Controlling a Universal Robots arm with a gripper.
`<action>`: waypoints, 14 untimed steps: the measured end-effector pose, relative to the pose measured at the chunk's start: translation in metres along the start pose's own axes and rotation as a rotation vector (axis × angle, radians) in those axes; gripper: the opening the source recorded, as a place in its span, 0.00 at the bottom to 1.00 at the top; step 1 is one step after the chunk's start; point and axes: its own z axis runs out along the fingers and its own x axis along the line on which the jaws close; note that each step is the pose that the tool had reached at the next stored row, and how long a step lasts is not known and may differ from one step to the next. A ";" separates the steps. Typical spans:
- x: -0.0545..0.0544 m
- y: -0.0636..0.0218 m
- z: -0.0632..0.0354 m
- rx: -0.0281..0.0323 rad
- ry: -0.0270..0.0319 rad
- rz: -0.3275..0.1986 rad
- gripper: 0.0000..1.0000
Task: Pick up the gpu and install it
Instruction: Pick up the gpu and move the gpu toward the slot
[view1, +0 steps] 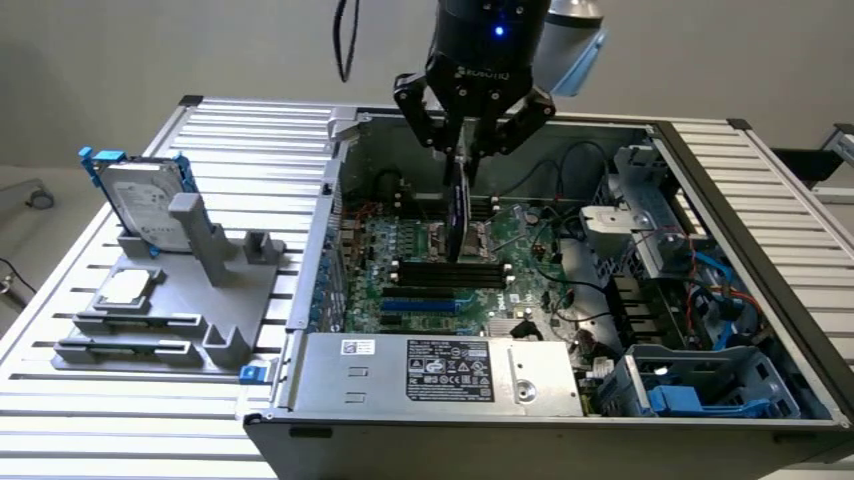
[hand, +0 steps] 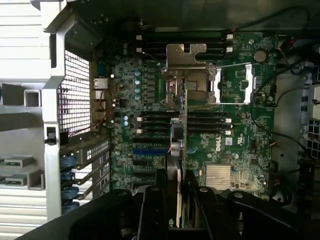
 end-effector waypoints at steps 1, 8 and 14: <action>-0.005 0.0018 0.0016 0.0001 0.0000 0.000 0.26; -0.022 0.0065 0.0098 -0.0007 0.0001 0.000 0.26; -0.022 0.0065 0.0099 -0.0010 0.0000 0.000 0.26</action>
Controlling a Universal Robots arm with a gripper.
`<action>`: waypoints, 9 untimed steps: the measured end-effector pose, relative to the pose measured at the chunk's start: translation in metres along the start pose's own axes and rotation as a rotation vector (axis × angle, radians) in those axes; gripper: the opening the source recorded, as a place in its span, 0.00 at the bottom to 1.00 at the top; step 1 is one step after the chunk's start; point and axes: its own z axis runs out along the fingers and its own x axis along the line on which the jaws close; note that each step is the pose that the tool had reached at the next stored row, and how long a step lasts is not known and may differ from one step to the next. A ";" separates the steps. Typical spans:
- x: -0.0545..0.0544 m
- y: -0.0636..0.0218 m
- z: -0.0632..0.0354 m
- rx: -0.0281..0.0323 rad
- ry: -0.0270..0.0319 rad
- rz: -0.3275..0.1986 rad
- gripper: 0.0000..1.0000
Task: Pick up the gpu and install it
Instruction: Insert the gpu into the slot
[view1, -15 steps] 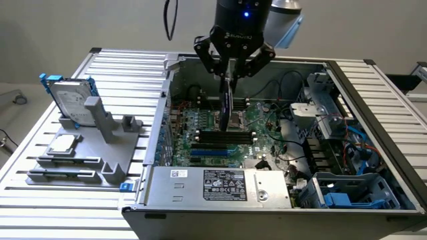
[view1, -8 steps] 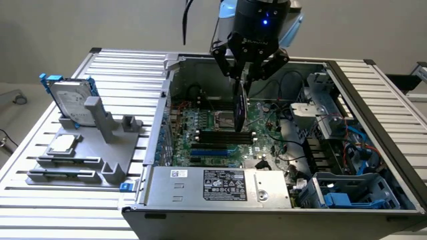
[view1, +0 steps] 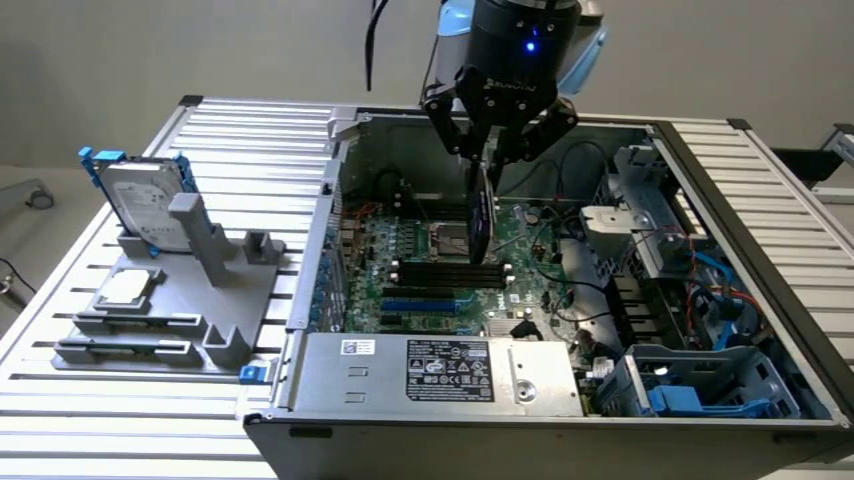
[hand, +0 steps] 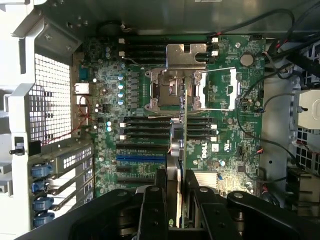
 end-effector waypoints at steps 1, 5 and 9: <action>0.000 0.0000 0.0000 0.0000 0.0000 0.000 0.26; 0.000 0.0000 0.0000 0.0000 0.0000 0.000 0.26; 0.000 0.0000 0.0000 0.0000 0.0000 0.000 0.26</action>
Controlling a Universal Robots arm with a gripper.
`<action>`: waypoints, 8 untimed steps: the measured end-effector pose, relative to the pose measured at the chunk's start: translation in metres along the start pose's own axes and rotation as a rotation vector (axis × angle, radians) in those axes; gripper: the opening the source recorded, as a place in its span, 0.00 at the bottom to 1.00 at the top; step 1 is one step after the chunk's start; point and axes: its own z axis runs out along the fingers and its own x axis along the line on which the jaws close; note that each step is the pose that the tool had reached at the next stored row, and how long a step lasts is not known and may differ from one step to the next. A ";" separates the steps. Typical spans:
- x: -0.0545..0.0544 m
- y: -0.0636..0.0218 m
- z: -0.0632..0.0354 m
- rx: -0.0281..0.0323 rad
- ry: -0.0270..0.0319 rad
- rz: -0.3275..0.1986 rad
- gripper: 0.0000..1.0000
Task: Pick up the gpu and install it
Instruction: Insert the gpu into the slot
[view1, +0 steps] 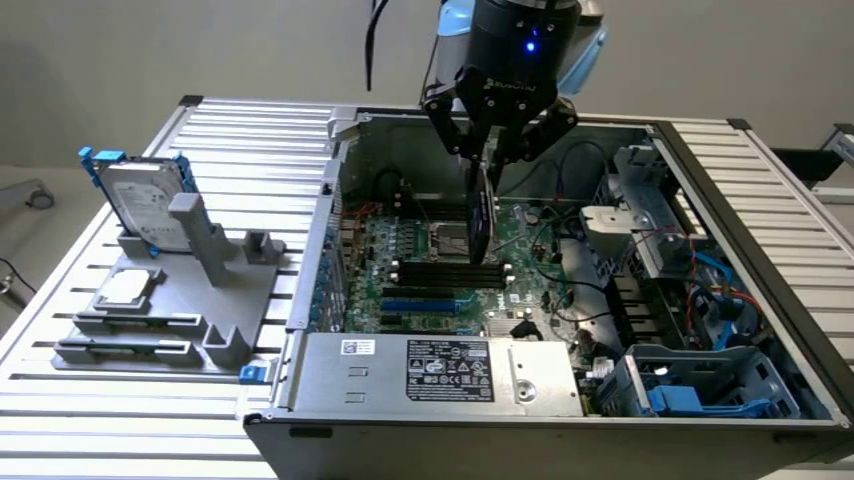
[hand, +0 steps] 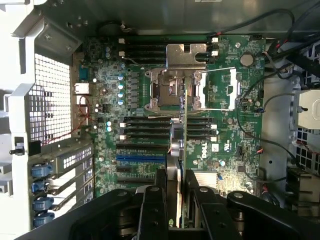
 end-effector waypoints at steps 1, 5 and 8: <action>0.000 0.0000 0.0000 0.0000 0.0000 0.000 0.26; 0.000 0.0001 0.0004 0.0026 0.0007 -0.044 0.26; 0.000 0.0001 0.0007 0.0062 0.0017 -0.099 0.26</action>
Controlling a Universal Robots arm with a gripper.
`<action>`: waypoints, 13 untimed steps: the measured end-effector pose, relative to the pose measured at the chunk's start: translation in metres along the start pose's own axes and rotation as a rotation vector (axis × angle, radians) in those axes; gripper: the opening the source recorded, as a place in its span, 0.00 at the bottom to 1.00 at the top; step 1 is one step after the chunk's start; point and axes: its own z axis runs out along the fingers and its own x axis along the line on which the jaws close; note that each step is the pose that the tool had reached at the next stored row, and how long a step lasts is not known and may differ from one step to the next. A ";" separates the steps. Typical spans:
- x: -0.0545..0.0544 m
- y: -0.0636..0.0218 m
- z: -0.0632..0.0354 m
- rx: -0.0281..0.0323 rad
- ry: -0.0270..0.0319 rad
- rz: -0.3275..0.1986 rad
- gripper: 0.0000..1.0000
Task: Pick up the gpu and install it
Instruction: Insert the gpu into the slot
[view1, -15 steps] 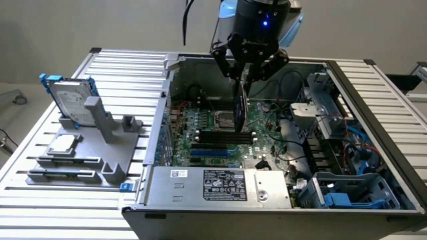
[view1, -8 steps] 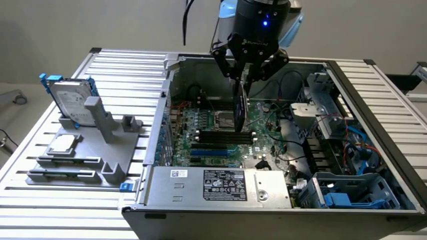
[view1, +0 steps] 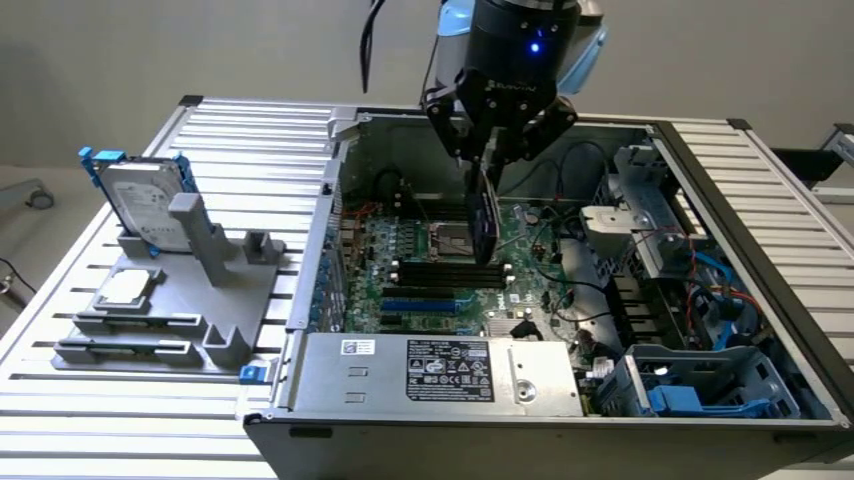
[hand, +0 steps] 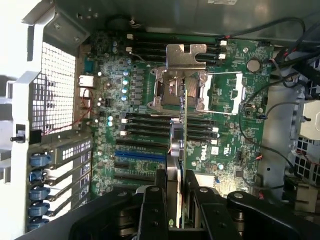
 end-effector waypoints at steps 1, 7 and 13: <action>0.000 0.0000 0.0001 0.0012 0.0004 -0.019 0.26; 0.000 0.0000 0.0009 0.0080 0.0022 -0.127 0.26; 0.000 0.0000 0.0018 0.0148 0.0041 -0.236 0.26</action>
